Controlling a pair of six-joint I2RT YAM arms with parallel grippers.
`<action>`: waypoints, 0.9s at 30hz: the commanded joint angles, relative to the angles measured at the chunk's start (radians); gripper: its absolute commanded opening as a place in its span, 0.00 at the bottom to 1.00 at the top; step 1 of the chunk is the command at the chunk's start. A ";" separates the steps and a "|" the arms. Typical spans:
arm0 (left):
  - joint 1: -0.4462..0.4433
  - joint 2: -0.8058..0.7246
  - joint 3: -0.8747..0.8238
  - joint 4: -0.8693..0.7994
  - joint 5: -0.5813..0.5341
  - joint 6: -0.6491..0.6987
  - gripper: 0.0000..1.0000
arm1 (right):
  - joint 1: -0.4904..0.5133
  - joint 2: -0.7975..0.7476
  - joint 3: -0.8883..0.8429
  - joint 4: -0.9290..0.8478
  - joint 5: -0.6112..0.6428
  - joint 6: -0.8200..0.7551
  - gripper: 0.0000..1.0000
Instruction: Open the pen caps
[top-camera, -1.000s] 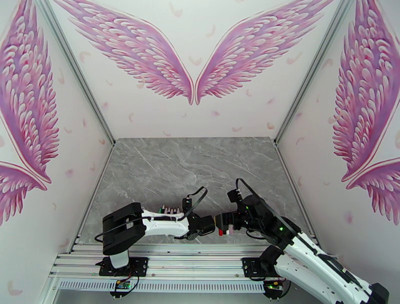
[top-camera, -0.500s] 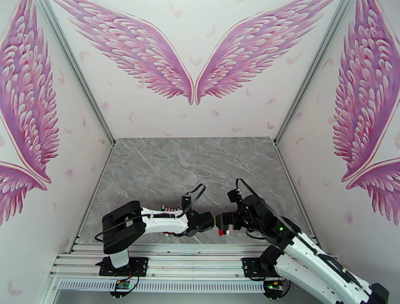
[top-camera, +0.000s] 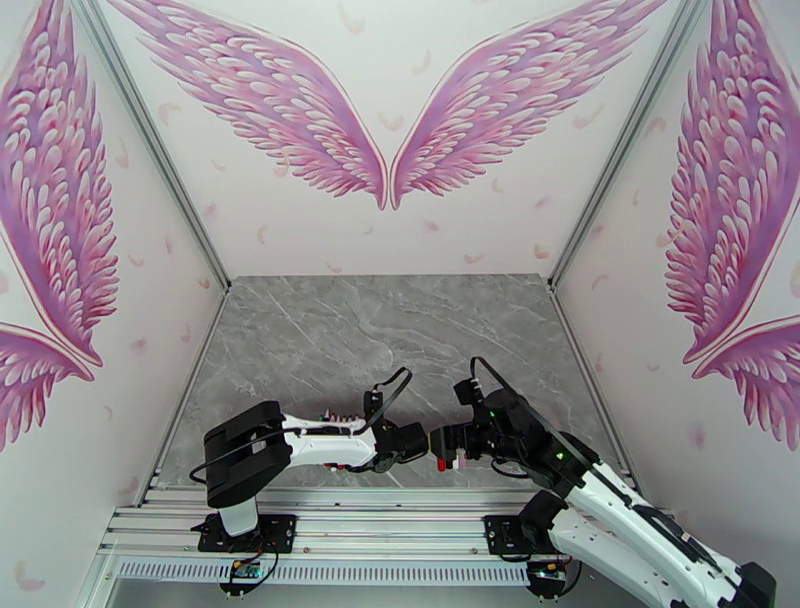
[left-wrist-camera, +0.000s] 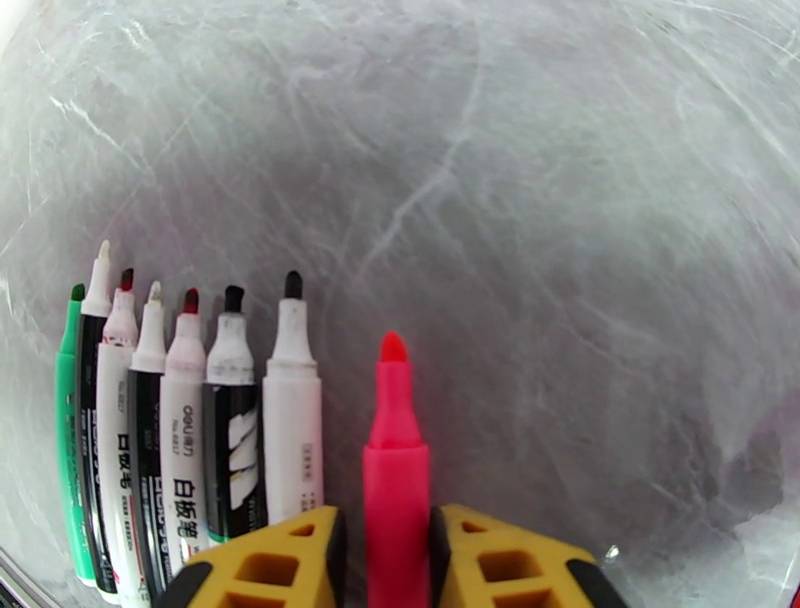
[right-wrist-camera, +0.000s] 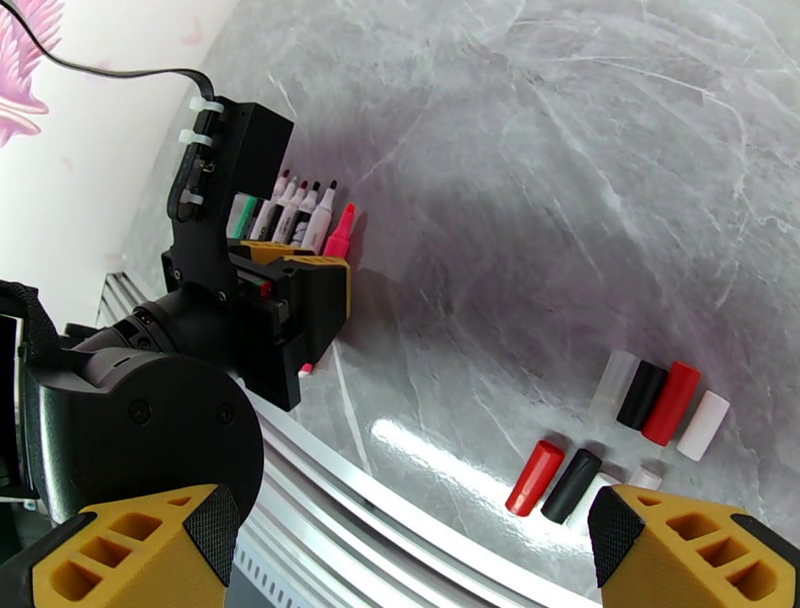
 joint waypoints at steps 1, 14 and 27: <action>-0.008 -0.027 0.041 -0.031 -0.027 0.009 0.30 | 0.006 0.003 -0.012 -0.002 0.013 -0.011 0.99; -0.012 -0.104 0.050 -0.029 -0.039 0.046 0.29 | 0.006 0.004 -0.001 -0.009 0.018 -0.011 0.99; 0.019 -0.366 -0.080 0.161 -0.006 0.219 0.51 | 0.008 -0.028 0.030 -0.005 0.033 -0.020 0.99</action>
